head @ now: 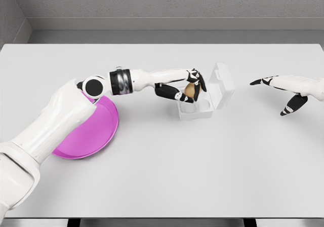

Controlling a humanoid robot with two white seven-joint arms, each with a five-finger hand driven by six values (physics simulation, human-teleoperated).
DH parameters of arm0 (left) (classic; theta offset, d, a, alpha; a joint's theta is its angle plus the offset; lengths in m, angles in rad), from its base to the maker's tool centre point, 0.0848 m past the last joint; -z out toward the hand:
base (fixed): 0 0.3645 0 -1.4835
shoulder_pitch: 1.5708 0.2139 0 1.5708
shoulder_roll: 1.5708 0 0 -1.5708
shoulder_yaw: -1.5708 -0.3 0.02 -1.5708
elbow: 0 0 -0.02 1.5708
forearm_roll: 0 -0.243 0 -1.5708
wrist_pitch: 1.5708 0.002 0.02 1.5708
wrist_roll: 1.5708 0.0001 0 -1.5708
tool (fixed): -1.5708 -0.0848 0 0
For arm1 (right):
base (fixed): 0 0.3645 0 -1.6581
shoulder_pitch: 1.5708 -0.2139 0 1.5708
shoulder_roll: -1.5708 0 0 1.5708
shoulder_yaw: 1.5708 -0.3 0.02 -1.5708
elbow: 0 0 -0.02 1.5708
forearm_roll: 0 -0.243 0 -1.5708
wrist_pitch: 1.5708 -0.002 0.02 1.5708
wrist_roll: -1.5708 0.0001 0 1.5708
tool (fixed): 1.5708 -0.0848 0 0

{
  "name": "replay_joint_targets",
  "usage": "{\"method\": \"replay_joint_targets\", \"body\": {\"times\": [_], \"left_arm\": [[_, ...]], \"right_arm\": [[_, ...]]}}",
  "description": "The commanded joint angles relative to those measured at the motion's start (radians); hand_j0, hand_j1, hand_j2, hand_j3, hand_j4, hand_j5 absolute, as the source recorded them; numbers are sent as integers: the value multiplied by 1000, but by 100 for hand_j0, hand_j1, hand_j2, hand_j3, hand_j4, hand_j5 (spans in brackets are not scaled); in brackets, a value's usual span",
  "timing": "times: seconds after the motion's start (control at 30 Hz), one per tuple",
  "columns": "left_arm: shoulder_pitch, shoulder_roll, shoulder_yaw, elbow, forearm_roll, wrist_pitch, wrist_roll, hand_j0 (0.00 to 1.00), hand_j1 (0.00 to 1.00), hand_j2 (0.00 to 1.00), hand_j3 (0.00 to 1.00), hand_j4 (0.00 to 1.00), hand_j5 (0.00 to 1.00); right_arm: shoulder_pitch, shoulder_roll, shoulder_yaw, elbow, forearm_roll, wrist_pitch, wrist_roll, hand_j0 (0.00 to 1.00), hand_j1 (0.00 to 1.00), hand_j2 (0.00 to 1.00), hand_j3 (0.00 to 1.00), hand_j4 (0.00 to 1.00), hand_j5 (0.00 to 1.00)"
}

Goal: Pack egg into the box and close the box lid

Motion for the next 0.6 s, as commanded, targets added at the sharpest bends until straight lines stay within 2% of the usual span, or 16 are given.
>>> {"method": "replay_joint_targets", "body": {"times": [0.0,0.23,0.57], "left_arm": [[0,-5,0,25,14,3,0,30,30,30,30,30,30],[2,-10,0,25,30,3,0,31,31,31,31,31,31],[15,-13,0,21,170,3,0,31,31,31,31,31,31]], "right_arm": [[0,-1,0,0,-4,2,0,100,100,100,100,100,100],[0,-1,0,0,-4,1,0,100,100,100,100,100,100],[3,-1,0,-3,-3,1,0,100,100,100,100,100,100]]}}
